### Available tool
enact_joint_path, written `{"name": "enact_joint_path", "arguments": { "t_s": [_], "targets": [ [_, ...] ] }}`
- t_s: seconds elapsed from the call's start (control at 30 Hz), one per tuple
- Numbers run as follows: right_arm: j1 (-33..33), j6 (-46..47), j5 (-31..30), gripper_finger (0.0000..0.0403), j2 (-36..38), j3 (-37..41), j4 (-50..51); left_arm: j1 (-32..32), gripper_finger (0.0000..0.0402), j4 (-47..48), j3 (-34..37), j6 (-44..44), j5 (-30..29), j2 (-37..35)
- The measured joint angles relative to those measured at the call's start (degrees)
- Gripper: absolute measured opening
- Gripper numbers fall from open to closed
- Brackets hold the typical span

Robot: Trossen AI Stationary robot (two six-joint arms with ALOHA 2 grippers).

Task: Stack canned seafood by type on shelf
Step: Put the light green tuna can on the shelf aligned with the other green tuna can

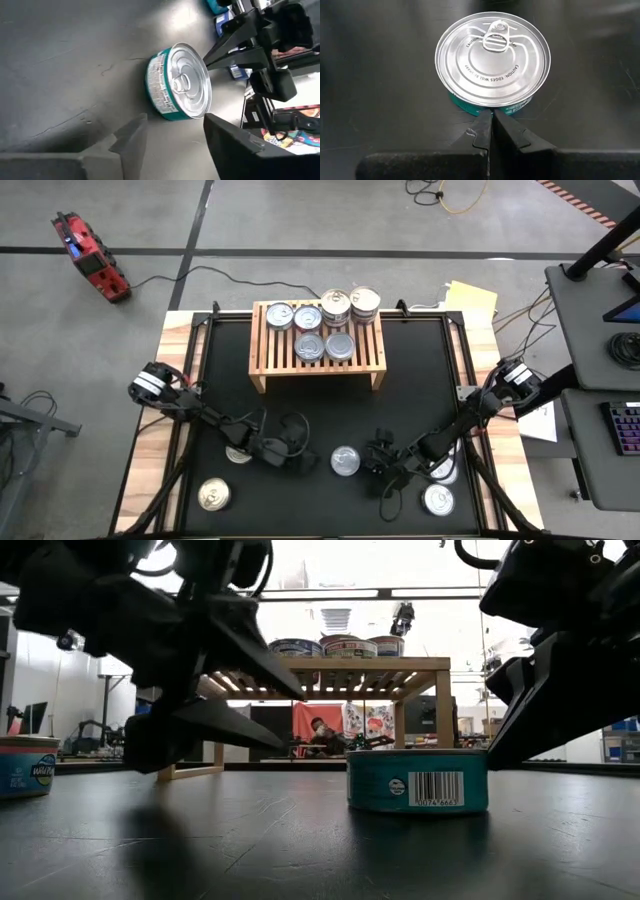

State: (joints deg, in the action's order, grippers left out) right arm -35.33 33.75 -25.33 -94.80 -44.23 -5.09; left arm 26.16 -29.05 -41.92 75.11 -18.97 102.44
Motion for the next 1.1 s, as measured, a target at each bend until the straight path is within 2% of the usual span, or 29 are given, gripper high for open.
{"name": "enact_joint_path", "arguments": {
  "t_s": [0.3, 0.67, 0.93, 1.1],
  "targets": [
    [0.0, -0.84, -0.23, 0.0009, -0.02, 0.0, 0.03, -0.12, 0.0208, 0.32, -0.75, -0.83, -0.11, 0.6],
    [0.24, -1.37, -2.13, 0.0009, -4.76, 0.02, -1.73, -0.21, 0.0209, -8.43, -2.44, -0.44, -1.05, 8.56],
    [0.54, -4.49, -2.41, 0.0009, -7.32, -0.09, -7.63, -0.33, 0.0209, -9.05, -2.44, 0.09, -1.53, 9.68],
    [0.76, -5.1, -1.8, 0.0009, -6.84, -0.13, -7.06, -0.34, 0.0209, -8.97, -2.44, 0.33, -1.5, 9.72]
  ]
}}
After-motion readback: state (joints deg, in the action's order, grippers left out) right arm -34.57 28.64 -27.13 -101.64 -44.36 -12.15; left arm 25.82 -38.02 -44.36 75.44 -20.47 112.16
